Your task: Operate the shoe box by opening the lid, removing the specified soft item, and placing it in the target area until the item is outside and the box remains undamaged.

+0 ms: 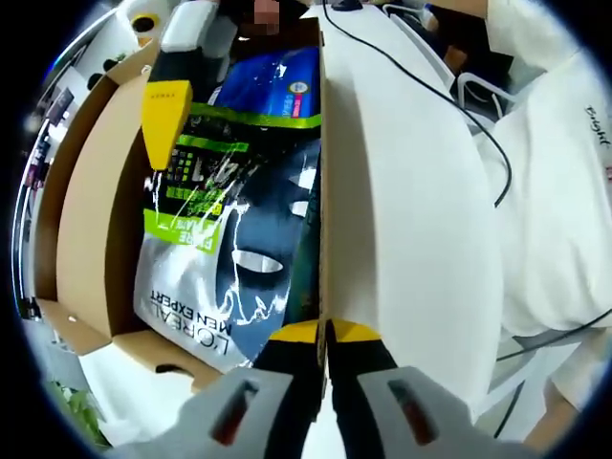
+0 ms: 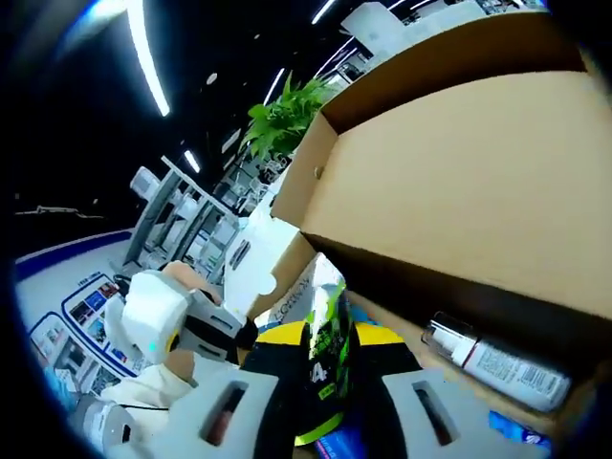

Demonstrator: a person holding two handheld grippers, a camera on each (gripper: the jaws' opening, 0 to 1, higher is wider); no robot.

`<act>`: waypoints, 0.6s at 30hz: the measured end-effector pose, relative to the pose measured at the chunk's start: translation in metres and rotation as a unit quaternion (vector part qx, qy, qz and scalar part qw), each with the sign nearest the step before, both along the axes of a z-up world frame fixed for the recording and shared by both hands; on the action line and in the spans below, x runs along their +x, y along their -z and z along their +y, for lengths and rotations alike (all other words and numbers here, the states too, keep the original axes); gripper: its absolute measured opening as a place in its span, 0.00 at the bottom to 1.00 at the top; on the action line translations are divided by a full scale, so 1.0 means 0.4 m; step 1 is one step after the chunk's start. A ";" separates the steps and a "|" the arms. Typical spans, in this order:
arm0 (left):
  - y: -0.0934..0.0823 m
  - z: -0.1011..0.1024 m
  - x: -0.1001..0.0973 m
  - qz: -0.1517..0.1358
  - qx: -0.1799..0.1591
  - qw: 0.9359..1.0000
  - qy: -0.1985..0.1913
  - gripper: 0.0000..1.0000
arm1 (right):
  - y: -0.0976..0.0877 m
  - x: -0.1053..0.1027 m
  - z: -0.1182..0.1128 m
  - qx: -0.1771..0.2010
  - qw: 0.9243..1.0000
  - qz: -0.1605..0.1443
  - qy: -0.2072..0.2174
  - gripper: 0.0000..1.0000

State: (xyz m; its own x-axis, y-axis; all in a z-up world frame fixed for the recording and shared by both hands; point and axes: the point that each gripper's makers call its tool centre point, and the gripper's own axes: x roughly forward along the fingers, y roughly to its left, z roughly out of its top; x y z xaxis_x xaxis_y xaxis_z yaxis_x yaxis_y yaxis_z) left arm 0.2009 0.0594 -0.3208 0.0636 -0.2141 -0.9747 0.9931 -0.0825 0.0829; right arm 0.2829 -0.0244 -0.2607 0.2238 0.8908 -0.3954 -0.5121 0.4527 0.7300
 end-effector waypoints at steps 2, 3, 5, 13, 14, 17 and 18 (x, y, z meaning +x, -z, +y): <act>0.000 -0.001 0.001 -0.001 0.000 1.000 0.000 0.01 | 0.021 0.012 -0.002 -0.021 1.000 -0.007 -0.010 0.12; 0.000 -0.001 0.001 -0.001 0.000 1.000 0.000 0.01 | 0.035 0.009 -0.002 -0.037 0.999 -0.009 -0.020 0.12; -0.001 -0.001 0.002 -0.002 0.000 1.000 0.000 0.01 | 0.065 0.002 0.000 -0.070 0.997 -0.015 -0.041 0.11; -0.001 -0.002 0.001 -0.003 -0.001 1.000 -0.001 0.01 | 0.041 0.005 0.002 -0.072 0.995 -0.064 -0.029 0.01; -0.001 -0.002 0.000 -0.003 -0.001 1.000 0.000 0.01 | 0.035 0.005 -0.002 -0.069 0.995 -0.067 -0.030 0.01; -0.001 -0.001 0.000 -0.002 -0.003 1.000 -0.003 0.01 | 0.019 0.000 -0.002 -0.058 0.995 -0.070 -0.027 0.01; -0.001 -0.001 -0.003 -0.002 -0.003 1.000 -0.002 0.01 | 0.010 -0.002 0.000 -0.048 0.996 -0.069 -0.028 0.01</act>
